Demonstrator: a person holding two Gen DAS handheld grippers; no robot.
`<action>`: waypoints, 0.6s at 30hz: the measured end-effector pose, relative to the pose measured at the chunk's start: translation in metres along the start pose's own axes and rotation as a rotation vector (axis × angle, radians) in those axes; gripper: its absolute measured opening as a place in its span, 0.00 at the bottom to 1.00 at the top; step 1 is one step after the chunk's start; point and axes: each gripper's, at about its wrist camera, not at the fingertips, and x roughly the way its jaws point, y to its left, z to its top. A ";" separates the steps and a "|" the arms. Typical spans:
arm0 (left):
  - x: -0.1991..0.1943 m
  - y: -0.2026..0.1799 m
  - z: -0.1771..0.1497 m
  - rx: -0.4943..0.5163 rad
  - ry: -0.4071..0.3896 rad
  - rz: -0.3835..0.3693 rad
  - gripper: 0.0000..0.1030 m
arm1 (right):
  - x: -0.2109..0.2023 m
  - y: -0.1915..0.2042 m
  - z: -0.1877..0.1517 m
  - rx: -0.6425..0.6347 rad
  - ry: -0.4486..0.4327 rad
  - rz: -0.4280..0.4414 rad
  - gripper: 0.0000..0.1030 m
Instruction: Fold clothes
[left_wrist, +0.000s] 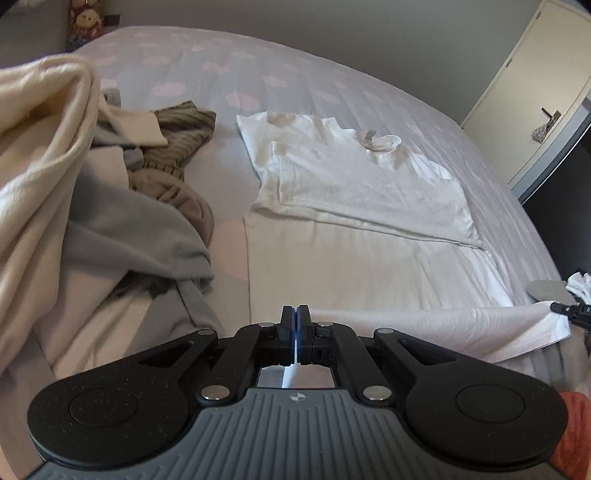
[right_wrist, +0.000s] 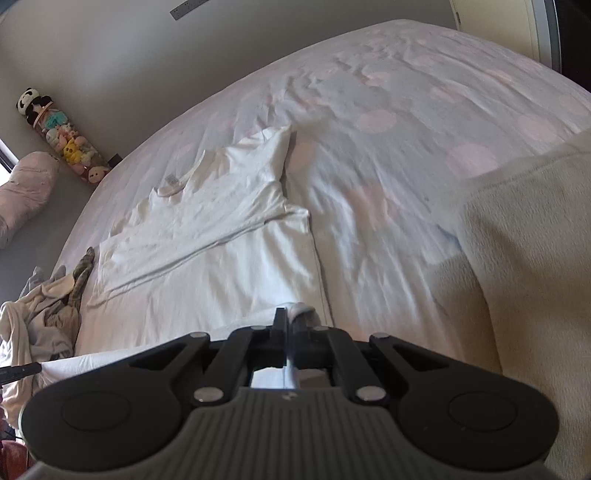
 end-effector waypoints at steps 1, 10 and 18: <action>0.004 -0.003 0.006 0.023 -0.009 0.033 0.00 | 0.009 0.002 0.004 -0.011 0.000 -0.016 0.03; 0.043 -0.002 0.020 0.107 0.024 0.134 0.00 | 0.073 0.007 0.018 -0.115 0.052 -0.128 0.05; 0.042 -0.035 -0.001 0.308 0.094 0.100 0.00 | 0.058 -0.001 0.019 -0.246 0.030 -0.210 0.29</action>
